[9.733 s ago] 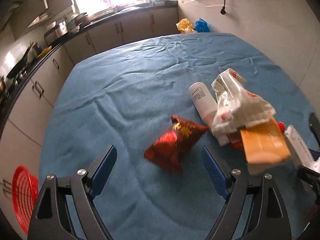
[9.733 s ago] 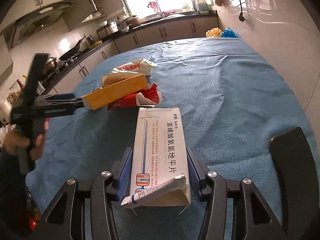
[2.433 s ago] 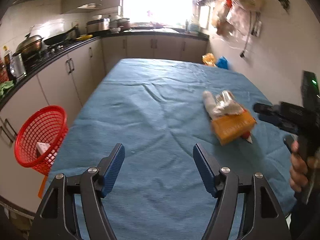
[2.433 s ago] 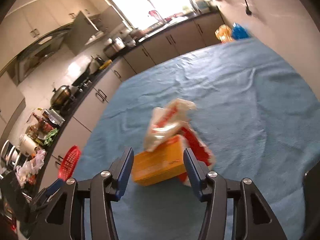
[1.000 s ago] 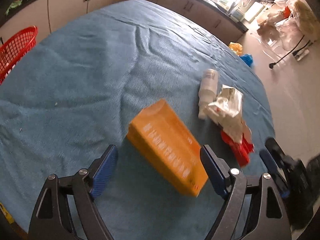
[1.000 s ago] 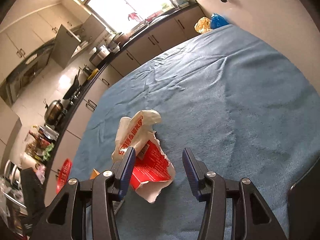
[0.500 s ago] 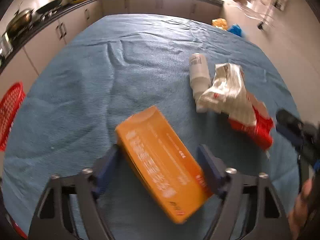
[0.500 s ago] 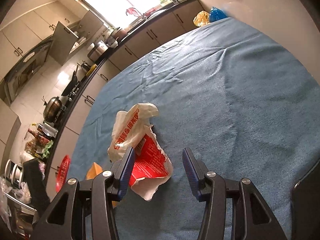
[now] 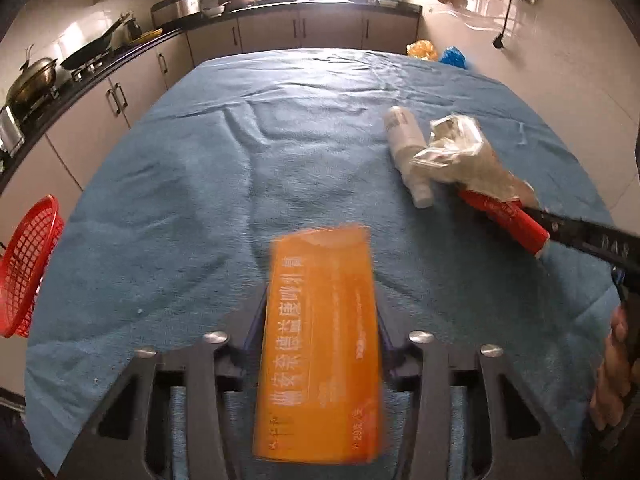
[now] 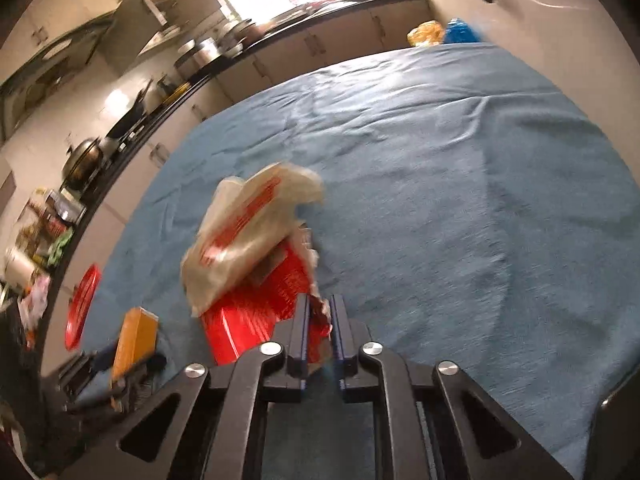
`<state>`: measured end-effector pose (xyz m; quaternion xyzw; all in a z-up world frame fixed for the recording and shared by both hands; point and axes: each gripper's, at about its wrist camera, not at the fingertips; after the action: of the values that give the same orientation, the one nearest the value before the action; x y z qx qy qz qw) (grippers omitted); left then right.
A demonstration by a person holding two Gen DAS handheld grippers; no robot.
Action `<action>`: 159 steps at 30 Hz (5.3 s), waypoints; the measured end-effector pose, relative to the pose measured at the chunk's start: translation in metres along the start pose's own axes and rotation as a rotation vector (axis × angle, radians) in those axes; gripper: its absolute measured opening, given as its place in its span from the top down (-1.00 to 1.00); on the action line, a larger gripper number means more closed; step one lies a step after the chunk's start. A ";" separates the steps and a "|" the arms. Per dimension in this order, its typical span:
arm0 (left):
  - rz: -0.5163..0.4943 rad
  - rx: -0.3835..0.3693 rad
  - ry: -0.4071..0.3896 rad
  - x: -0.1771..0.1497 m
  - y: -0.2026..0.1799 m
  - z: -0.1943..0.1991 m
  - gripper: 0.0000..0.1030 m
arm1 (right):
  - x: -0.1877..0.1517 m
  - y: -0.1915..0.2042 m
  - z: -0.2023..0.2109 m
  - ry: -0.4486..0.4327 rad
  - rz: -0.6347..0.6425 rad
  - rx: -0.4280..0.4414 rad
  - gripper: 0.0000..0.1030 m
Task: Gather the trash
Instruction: 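Grasp the orange box with the left tool while the right tool grasps the red-white wrapper, then carry the orange box and red wrapper with both tools over the red basket, then open both tools to drop the box and wrapper into the basket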
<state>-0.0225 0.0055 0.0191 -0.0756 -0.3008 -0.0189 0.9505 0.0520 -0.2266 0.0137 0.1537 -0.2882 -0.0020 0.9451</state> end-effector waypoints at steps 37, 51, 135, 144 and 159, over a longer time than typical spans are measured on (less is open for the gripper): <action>0.011 -0.078 -0.092 -0.028 0.033 0.070 0.13 | -0.069 0.065 0.097 -0.223 0.101 0.037 0.91; 0.075 -0.070 -0.124 -0.032 0.068 0.081 0.13 | -0.068 0.101 0.093 -0.206 0.171 0.040 0.91; 0.504 0.159 -0.285 -0.030 0.343 0.134 0.13 | -0.019 0.434 -0.029 -0.069 0.580 0.252 0.90; 0.522 0.144 -0.279 -0.034 0.356 0.122 0.13 | -0.025 0.457 -0.073 -0.023 0.588 0.209 0.88; 0.524 0.120 -0.309 -0.040 0.337 0.133 -0.13 | -0.013 0.437 -0.055 -0.051 0.535 0.212 0.76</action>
<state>-0.1034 0.3584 0.0595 -0.0963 -0.4126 0.2565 0.8687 0.0342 0.2064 0.0909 0.1700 -0.3409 0.2737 0.8832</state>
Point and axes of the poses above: each gripper's, at about its wrist camera, not at the fingertips, and z roughly against the way its jaws point, y to its left, x to its top, and after that the axes turned 9 degrees about -x, right-handed
